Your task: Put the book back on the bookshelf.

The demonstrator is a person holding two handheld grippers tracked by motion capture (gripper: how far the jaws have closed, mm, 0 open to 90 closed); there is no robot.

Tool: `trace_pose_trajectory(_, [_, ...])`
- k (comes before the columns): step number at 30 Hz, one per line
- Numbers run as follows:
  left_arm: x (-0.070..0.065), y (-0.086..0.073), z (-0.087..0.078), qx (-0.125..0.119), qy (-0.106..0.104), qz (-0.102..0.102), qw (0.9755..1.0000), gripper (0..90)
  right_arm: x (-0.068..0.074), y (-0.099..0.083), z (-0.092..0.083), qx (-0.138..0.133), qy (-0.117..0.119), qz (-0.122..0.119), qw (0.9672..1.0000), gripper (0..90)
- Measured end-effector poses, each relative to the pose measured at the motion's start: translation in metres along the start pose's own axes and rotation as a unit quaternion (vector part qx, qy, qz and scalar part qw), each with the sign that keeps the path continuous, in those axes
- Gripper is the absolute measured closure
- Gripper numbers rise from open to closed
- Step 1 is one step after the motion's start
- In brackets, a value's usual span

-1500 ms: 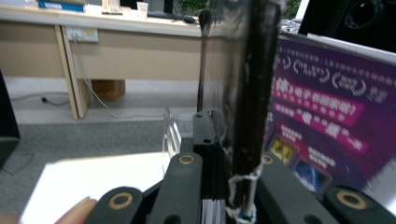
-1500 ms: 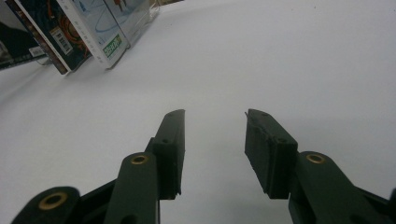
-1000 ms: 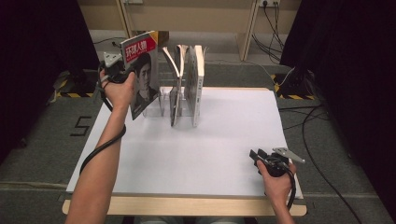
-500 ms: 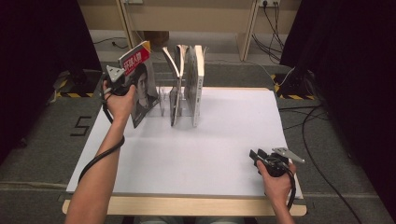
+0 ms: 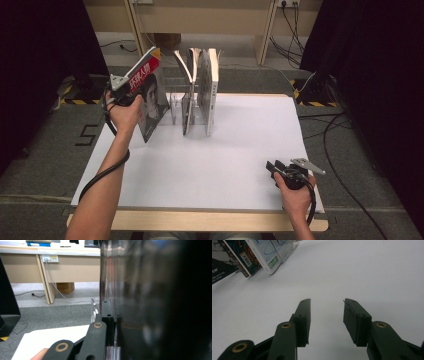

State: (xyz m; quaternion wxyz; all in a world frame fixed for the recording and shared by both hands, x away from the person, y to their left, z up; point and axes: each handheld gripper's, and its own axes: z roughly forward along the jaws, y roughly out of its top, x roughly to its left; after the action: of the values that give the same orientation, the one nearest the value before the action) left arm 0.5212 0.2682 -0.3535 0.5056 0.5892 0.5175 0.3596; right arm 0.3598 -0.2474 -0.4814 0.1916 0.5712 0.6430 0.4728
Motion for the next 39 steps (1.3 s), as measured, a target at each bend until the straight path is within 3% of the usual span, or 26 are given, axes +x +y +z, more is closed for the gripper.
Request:
trace_pose_trajectory(7, [-0.002, -0.001, -0.001, -0.002, 0.007, -0.007, 0.9999, 85.8, -0.001, -0.001, 0.000, 0.007, 0.001, 0.003, 1.0000, 58.0])
trace_pose_trajectory(11, [-0.002, 0.005, 0.004, 0.003, 0.008, -0.014, 0.9999, 86.0, -0.001, 0.000, 0.000, 0.006, 0.001, 0.002, 1.0000, 57.9])
trace_pose_trajectory(14, [-0.006, 0.015, 0.011, 0.003, 0.008, -0.006, 0.9999, 86.1, -0.001, 0.000, 0.000, 0.006, 0.001, 0.002, 1.0000, 58.0])
trace_pose_trajectory(19, [-0.013, 0.033, 0.015, -0.021, 0.011, 0.008, 0.9997, 86.1, -0.002, 0.000, 0.000, 0.004, 0.001, 0.003, 1.0000, 58.1])
trace_pose_trajectory(21, [-0.014, 0.037, 0.016, -0.034, 0.014, 0.004, 0.9993, 86.0, -0.003, 0.000, -0.001, 0.004, 0.001, 0.002, 1.0000, 58.1])
trace_pose_trajectory(24, [-0.011, 0.029, 0.022, -0.050, 0.028, -0.005, 0.9984, 86.0, -0.003, 0.000, 0.000, 0.005, 0.001, 0.002, 1.0000, 58.1])
trace_pose_trajectory(27, [-0.004, 0.008, 0.031, -0.029, 0.040, -0.014, 0.9987, 85.8, -0.003, 0.000, -0.001, 0.004, 0.002, -0.001, 1.0000, 58.2])
trace_pose_trajectory(29, [0.000, -0.004, 0.030, -0.042, 0.044, -0.013, 0.9981, 85.7, -0.002, 0.000, -0.001, 0.003, 0.003, -0.002, 1.0000, 58.2])
trace_pose_trajectory(33, [0.003, -0.008, 0.024, -0.050, 0.038, -0.012, 0.9980, 84.9, -0.003, 0.001, 0.000, 0.005, 0.002, 0.001, 1.0000, 58.2])
trace_pose_trajectory(36, [0.003, -0.010, 0.022, -0.052, 0.037, -0.001, 0.9980, 83.6, -0.002, 0.000, 0.000, 0.005, 0.002, -0.002, 1.0000, 58.2])
trace_pose_trajectory(39, [0.004, -0.011, 0.021, -0.044, 0.034, -0.010, 0.9984, 78.4, -0.001, 0.000, 0.000, 0.006, 0.003, -0.002, 1.0000, 58.2])
